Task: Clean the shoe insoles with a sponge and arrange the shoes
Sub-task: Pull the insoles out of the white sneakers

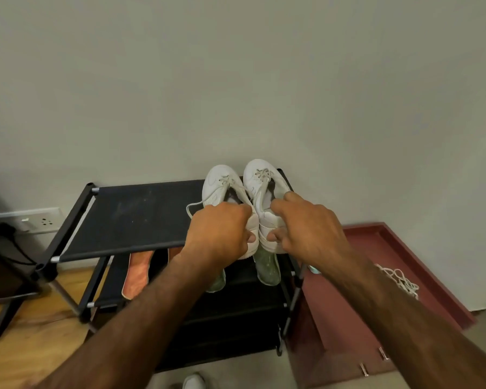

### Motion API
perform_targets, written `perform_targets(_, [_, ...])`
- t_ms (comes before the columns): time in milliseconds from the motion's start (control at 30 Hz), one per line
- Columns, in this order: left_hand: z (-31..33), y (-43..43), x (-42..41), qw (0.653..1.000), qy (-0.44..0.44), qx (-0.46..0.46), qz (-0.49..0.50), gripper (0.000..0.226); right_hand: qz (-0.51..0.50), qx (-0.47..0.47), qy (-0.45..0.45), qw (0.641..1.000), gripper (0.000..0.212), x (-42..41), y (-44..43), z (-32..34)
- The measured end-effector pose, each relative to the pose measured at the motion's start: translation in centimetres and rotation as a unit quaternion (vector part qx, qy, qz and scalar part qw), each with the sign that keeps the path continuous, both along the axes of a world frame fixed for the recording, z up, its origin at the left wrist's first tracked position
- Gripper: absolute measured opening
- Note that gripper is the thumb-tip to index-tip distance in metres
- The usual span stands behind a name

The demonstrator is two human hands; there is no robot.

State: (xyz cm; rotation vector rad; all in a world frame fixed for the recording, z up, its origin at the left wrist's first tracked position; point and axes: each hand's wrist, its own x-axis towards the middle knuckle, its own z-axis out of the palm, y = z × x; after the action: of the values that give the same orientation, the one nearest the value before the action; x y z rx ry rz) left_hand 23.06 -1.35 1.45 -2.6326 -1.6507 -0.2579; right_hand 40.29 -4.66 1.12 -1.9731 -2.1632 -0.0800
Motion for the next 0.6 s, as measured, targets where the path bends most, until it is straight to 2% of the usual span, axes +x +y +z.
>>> perform_targets(333, [1.3,-15.6,-1.1,0.995,-0.012,0.052,-0.09,0.022,-0.006,0.028,-0.013,1.0,0.032,-0.5,-17.0,1.7])
perform_targets(500, [-1.2,-23.0,-1.6,0.992,-0.002,0.022,-0.125,0.03,-0.005,-0.022,-0.029,0.999,0.032,-0.7,-25.1,-0.2])
perform_targets(600, [-4.6,-25.4,-1.5,0.993,0.026,-0.037,-0.11,0.032,0.007,-0.074,-0.026,0.997,0.039,-0.8,-27.2,-3.6])
